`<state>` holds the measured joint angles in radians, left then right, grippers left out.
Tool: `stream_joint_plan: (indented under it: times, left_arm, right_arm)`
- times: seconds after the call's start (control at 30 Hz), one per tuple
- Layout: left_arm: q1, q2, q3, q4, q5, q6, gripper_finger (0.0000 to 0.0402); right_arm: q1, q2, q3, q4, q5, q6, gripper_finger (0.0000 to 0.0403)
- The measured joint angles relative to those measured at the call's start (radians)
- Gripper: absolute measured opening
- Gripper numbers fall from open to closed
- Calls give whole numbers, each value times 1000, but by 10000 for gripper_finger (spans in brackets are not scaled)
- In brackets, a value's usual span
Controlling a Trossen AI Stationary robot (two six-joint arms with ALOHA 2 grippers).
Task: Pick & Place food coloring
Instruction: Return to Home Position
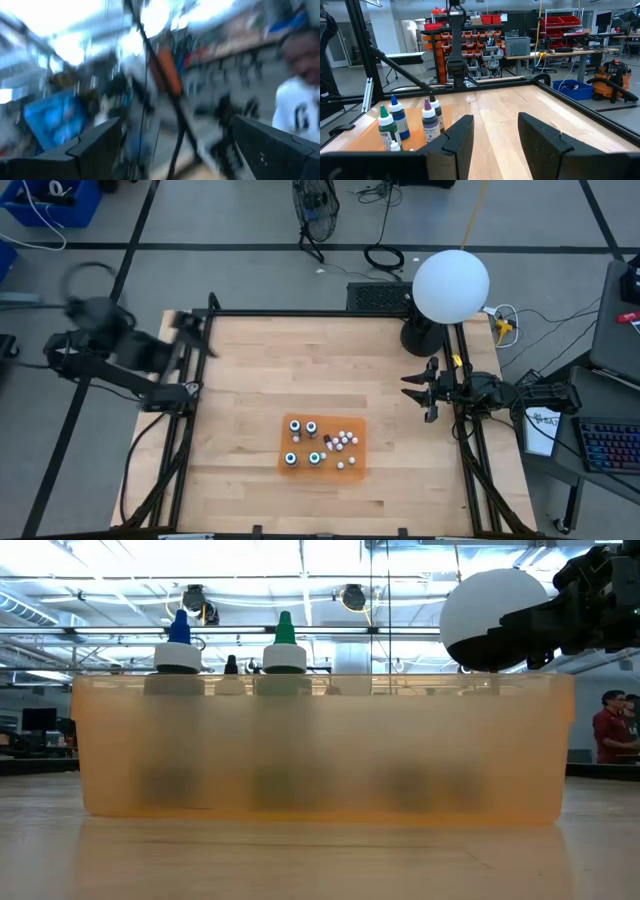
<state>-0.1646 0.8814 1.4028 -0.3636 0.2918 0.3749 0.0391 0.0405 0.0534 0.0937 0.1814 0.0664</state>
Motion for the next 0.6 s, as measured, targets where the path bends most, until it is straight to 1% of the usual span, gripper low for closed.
stream_joint_plan:
  times: [0.03, 0.1, 0.17, 0.3, 0.33, 0.43, 0.53, 0.6]
  left_arm:
    - [8, -24, -38, 65, 40, -10, 376]
    - [22, -68, -126, 170, 65, -51, 374]
    - [34, -91, -233, 253, 40, -92, 372]
    - [61, -86, -455, 457, -73, -182, 374]
    - [70, -85, -505, 499, -86, -188, 375]
    - [112, -92, -641, 639, -91, -218, 378]
    - [167, -107, -774, 769, -82, -293, 376]
    - [211, -142, -852, 858, -73, -343, 374]
  right_arm:
    - [0, 0, 0, 0, 0, 0, 142]
    - [0, 0, 0, 0, 0, 0, 142]
    - [0, 0, 0, 0, 0, 0, 142]
    - [0, 0, 0, 0, 0, 0, 142]
    - [0, 0, 0, 0, 0, 0, 142]
    - [0, 0, 0, 0, 0, 0, 142]
    - [0, 0, 0, 0, 0, 0, 142]
    - [0, 0, 0, 0, 0, 0, 142]
